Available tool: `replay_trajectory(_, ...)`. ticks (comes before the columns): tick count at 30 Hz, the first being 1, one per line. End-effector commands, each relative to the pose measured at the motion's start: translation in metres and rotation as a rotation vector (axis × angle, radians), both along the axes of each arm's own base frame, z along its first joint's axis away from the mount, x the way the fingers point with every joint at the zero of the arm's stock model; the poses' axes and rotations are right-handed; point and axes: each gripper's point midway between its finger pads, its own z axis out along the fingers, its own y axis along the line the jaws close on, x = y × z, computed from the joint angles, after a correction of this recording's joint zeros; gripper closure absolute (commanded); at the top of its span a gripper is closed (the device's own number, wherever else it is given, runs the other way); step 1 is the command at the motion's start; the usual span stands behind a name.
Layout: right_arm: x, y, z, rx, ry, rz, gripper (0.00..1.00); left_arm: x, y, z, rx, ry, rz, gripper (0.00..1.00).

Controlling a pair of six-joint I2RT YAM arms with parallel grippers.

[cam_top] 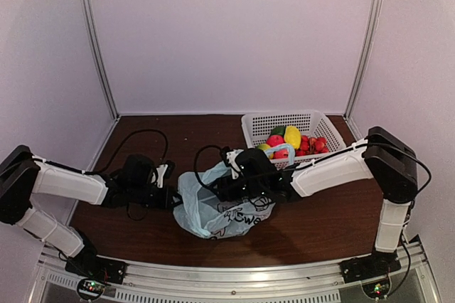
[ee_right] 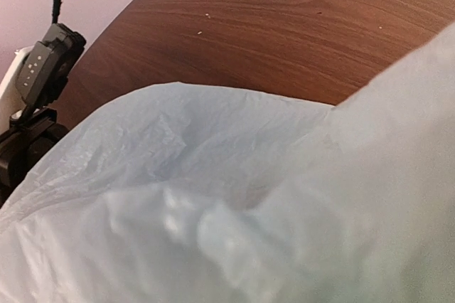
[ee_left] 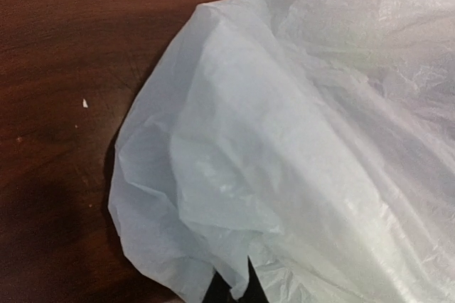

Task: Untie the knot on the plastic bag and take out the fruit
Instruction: Adjust the takeout bag at the center of the board.

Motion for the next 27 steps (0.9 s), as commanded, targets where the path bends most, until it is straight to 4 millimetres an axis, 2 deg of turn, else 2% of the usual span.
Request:
replay_trajectory(1, 0.006, -0.010, -0.014, -0.078, -0.004, -0.027, 0.38, 0.004, 0.005, -0.005, 0.015, -0.015, 0.013, 1.00)
replay_trajectory(7, -0.003, 0.010, -0.024, -0.087, 0.007, 0.045, 0.37, 0.006, -0.001, -0.004, -0.005, -0.021, -0.002, 1.00)
replay_trajectory(13, -0.005, 0.028, -0.028, -0.160, -0.027, 0.058, 0.25, 0.006, -0.011, 0.001, -0.045, -0.033, -0.039, 1.00)
replay_trajectory(17, -0.004, 0.036, -0.034, -0.180, -0.037, 0.066, 0.23, 0.007, -0.013, 0.003, -0.052, -0.033, -0.043, 1.00)
replay_trajectory(21, -0.002, 0.039, -0.046, -0.243, -0.055, 0.038, 0.25, 0.007, -0.013, 0.004, -0.061, -0.036, -0.044, 1.00)
replay_trajectory(27, 0.005, 0.024, -0.052, -0.364, -0.127, -0.071, 0.37, 0.013, -0.011, 0.009, -0.072, -0.064, -0.005, 1.00)
